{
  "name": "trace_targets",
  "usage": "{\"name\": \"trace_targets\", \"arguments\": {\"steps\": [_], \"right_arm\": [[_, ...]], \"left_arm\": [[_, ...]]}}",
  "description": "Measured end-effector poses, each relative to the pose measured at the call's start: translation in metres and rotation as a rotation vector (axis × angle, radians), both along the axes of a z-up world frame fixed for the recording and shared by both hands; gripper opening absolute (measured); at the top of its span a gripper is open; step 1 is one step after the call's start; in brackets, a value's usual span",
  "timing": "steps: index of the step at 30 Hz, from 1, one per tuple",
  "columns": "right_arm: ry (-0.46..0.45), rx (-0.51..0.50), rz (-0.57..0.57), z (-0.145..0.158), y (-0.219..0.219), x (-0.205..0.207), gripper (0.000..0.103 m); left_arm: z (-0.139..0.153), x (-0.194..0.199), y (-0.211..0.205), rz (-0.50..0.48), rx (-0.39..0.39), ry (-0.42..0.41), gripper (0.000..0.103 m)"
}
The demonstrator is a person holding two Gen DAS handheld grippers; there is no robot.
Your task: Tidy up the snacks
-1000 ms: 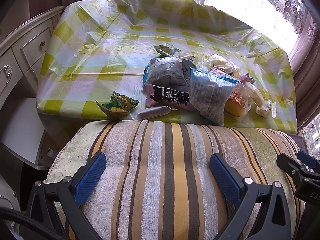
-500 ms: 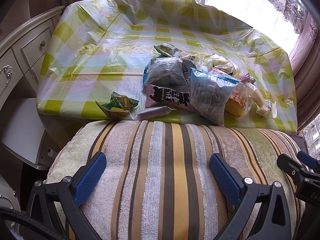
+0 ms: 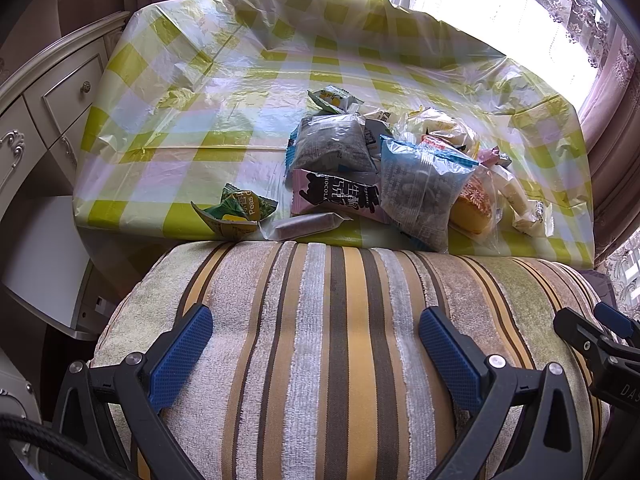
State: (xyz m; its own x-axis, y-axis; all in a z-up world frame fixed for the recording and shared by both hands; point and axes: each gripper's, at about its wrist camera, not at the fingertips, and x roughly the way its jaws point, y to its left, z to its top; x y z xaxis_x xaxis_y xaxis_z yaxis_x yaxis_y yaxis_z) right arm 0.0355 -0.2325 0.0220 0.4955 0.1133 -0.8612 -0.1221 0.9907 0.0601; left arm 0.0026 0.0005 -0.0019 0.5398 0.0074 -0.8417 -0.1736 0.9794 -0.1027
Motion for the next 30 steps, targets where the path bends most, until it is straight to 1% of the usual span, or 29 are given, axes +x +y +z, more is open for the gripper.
{"name": "trace_targets", "arguments": {"steps": [19, 25, 28, 30], "right_arm": [[0.01, -0.009, 0.012, 0.0, 0.001, 0.001, 0.103], [0.049, 0.023, 0.095, 0.0, -0.003, 0.014, 0.103], [0.05, 0.033, 0.094, -0.001, -0.006, 0.021, 0.103], [0.052, 0.058, 0.086, -0.001, -0.01, 0.028, 0.103]], "left_arm": [[0.0, 0.0, 0.0, 0.001, -0.004, -0.002, 0.103], [0.002, 0.003, 0.011, 0.021, -0.061, -0.007, 0.103], [0.004, 0.007, 0.022, 0.059, -0.111, -0.02, 0.103], [0.004, 0.011, 0.028, 0.054, -0.14, -0.024, 0.103]]}}
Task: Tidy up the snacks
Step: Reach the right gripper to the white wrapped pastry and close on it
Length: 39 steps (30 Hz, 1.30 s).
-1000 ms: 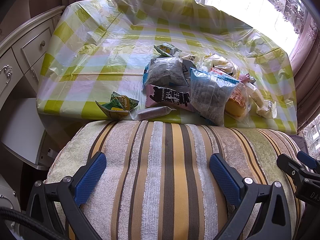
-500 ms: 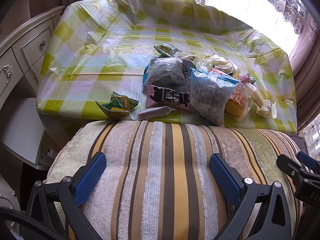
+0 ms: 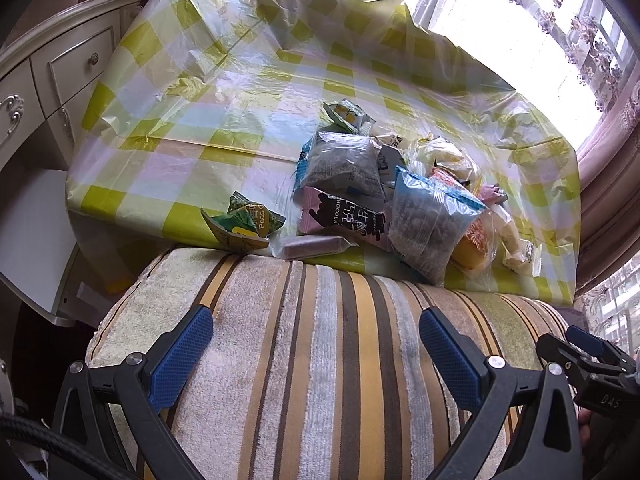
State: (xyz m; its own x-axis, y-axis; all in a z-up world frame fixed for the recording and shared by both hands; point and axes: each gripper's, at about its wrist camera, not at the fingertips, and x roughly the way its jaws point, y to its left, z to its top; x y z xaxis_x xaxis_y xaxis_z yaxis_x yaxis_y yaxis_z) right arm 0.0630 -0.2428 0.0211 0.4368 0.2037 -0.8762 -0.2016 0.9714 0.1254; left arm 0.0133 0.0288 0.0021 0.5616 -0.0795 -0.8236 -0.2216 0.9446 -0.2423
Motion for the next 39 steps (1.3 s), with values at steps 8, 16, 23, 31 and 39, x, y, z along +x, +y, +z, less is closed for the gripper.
{"name": "trace_targets", "arguments": {"steps": [8, 16, 23, 31, 39], "right_arm": [[0.028, 0.12, -0.124, -0.002, -0.023, 0.034, 0.103], [0.021, 0.169, -0.209, -0.009, -0.04, 0.064, 0.1], [0.044, 0.219, -0.269, -0.019, -0.052, 0.086, 0.09], [0.056, 0.283, -0.367, -0.031, -0.068, 0.103, 0.068], [0.088, 0.315, -0.368, -0.044, -0.067, 0.116, 0.04]], "left_arm": [[-0.005, 0.011, 0.044, 0.158, -0.126, 0.002, 0.098], [-0.017, 0.043, 0.067, 0.221, -0.119, 0.056, 0.078], [-0.036, 0.07, 0.071, 0.188, -0.111, 0.138, 0.044], [-0.033, 0.081, 0.059, 0.153, -0.053, 0.115, 0.038], [-0.014, 0.082, 0.038, 0.128, 0.053, 0.025, 0.038]]}}
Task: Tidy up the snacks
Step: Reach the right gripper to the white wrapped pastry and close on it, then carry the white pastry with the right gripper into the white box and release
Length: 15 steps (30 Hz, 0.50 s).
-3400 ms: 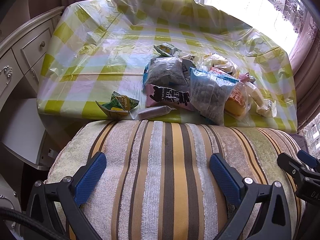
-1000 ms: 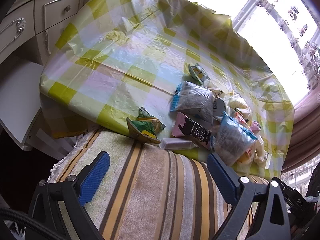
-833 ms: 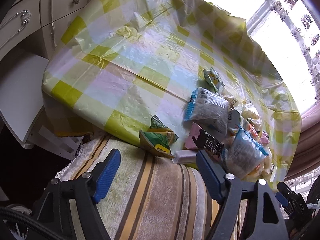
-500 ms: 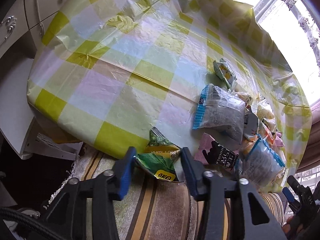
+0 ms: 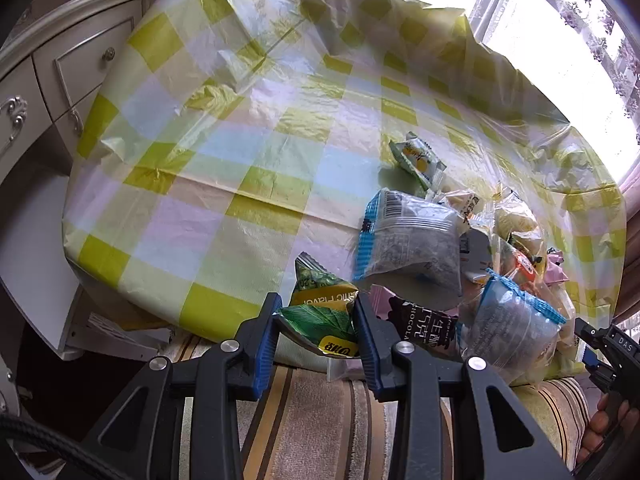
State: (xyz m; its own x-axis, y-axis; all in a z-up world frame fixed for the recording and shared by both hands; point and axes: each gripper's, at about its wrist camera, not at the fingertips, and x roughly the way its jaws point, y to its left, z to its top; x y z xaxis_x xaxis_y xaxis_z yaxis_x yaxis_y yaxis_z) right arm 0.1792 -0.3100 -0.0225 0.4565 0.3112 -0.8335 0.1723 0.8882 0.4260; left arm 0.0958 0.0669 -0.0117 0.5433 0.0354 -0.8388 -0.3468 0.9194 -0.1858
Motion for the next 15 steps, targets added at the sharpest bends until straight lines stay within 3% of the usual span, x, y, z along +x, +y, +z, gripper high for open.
{"name": "trace_targets", "arguments": {"steps": [1, 4, 15], "right_arm": [[0.007, 0.01, 0.007, -0.002, 0.0, 0.001, 0.034], [-0.007, 0.009, 0.009, -0.001, 0.001, -0.001, 0.033], [-0.091, 0.045, -0.105, 0.017, -0.035, -0.023, 0.032]], "left_arm": [[0.004, -0.003, -0.002, -0.004, 0.011, -0.013, 0.038], [0.012, -0.004, -0.01, -0.012, 0.043, -0.049, 0.037], [0.036, -0.013, -0.036, -0.046, 0.052, -0.125, 0.037]]}}
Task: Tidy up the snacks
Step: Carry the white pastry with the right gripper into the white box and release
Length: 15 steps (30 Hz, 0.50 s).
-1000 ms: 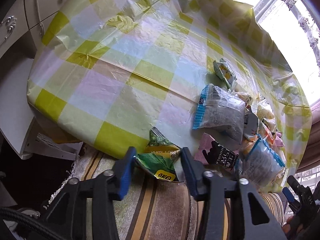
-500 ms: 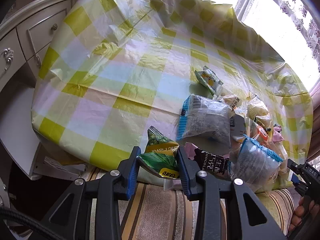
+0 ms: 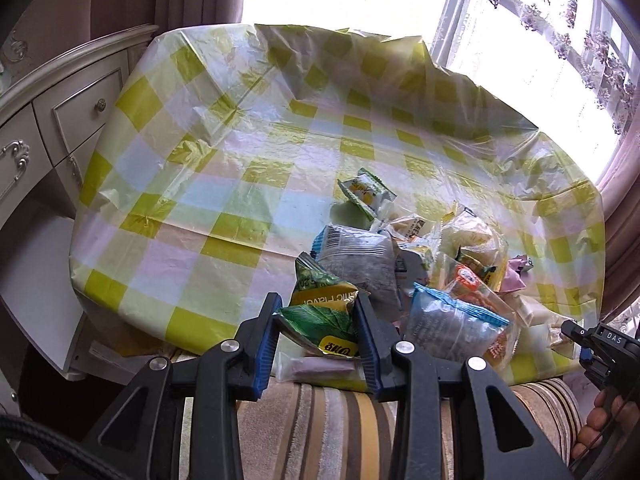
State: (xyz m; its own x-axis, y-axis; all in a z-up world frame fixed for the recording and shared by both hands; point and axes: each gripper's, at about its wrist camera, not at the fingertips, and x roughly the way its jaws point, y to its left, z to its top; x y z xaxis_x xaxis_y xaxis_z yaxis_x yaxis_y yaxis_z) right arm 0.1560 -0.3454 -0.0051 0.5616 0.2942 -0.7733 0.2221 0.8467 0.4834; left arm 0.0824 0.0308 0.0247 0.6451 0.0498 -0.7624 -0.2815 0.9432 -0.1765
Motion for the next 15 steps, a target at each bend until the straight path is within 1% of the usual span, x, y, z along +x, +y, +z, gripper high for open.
{"name": "trace_targets", "arguments": {"steps": [4, 8, 12, 15], "right_arm": [[-0.003, 0.011, -0.016, 0.004, -0.016, -0.006, 0.031], [-0.019, 0.02, -0.03, 0.01, -0.029, -0.015, 0.031], [-0.024, 0.041, -0.044, 0.015, -0.046, -0.028, 0.031], [-0.028, 0.029, -0.065, 0.018, -0.064, -0.041, 0.031]], "left_arm": [[0.006, 0.001, -0.021, -0.049, -0.005, -0.014, 0.037], [0.013, 0.005, -0.05, -0.138, -0.002, -0.029, 0.037], [0.014, 0.011, -0.084, -0.254, -0.027, -0.014, 0.037], [0.012, 0.018, -0.116, -0.361, -0.055, 0.01, 0.037]]}}
